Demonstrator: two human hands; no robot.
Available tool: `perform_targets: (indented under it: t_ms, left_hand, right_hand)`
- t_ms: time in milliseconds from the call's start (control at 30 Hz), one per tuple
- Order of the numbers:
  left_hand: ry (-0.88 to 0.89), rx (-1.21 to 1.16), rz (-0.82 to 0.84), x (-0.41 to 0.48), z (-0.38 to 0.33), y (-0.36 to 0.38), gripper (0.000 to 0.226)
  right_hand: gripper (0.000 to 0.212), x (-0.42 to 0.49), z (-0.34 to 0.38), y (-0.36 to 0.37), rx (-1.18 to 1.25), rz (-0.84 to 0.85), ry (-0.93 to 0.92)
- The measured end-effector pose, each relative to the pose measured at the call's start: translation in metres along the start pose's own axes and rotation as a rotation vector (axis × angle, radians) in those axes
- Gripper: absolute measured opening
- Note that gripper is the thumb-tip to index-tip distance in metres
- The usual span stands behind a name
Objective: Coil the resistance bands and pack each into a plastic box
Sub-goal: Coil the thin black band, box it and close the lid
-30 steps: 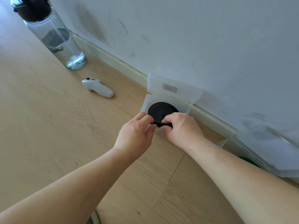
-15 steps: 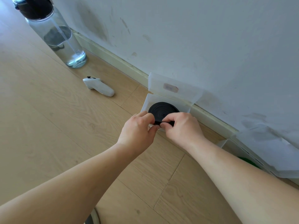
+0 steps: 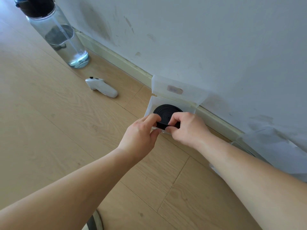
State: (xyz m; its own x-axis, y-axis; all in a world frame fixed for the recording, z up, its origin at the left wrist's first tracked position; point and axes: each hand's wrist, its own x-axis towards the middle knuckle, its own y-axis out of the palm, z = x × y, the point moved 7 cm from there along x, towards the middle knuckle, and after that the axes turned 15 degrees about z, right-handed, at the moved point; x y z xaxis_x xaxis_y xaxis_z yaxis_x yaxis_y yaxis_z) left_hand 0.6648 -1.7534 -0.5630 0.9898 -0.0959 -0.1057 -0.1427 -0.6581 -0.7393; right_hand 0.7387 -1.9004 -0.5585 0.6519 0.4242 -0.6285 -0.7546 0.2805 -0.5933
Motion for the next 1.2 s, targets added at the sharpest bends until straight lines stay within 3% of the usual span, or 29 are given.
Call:
perform_targets:
  t_ms: [300,667,833,1033,1200]
  left_hand:
    - [0.024,0.022,0.020,0.008,0.001,0.003,0.002]
    - [-0.054,0.159,0.179,0.022,-0.004,0.005,0.015]
    - [-0.074,0.122,0.121,0.024,0.000,0.002,0.016]
    - [0.023,0.065,0.154,0.012,0.002,-0.002,0.011]
    - [0.039,0.262,0.122,0.002,-0.006,0.003,0.010]
  right_hand:
    - [0.007,-0.005,-0.002,0.008,0.015,-0.029,-0.030]
    - [0.008,-0.009,0.014,0.022,-0.273,-0.057,-0.153]
    - [0.009,-0.002,0.011,0.019,-0.213,-0.081,-0.086]
    - [0.005,-0.006,0.003,0.014,-0.068,-0.057,-0.051]
    - [0.009,-0.006,0.001,0.015,0.030,-0.061,-0.052]
